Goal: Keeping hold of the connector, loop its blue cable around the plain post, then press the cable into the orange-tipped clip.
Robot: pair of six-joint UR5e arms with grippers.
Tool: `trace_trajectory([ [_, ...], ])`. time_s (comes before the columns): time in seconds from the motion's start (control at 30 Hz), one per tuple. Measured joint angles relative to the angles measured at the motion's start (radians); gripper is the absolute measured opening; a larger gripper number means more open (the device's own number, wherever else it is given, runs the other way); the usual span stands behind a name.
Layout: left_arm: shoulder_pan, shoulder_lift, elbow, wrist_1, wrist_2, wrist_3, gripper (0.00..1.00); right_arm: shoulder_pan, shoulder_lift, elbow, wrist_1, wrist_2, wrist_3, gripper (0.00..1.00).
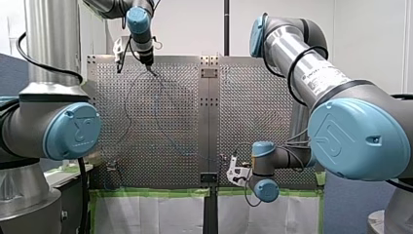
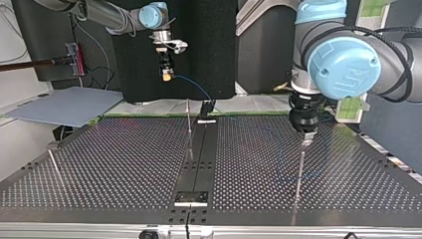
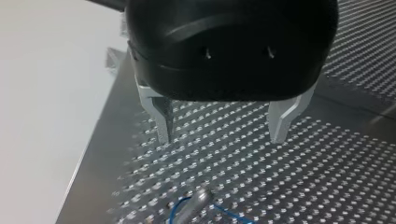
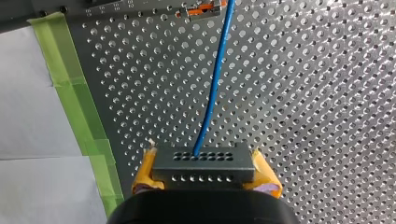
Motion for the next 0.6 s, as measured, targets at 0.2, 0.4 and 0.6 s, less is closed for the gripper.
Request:
trace_trajectory([
  [0.2,0.059,0.001,0.000,0.037,0.059,-0.056,1.00,0.000,0.000,0.000,0.000,0.000,0.000,0.00],
  [0.4,0.091,0.001,-0.001,0.036,0.108,-0.070,1.00,0.000,0.000,0.000,0.000,0.000,-0.001,0.00],
  [0.6,0.091,0.001,-0.001,0.026,0.085,-0.064,1.00,0.000,0.000,0.000,0.001,0.000,0.000,0.00],
])
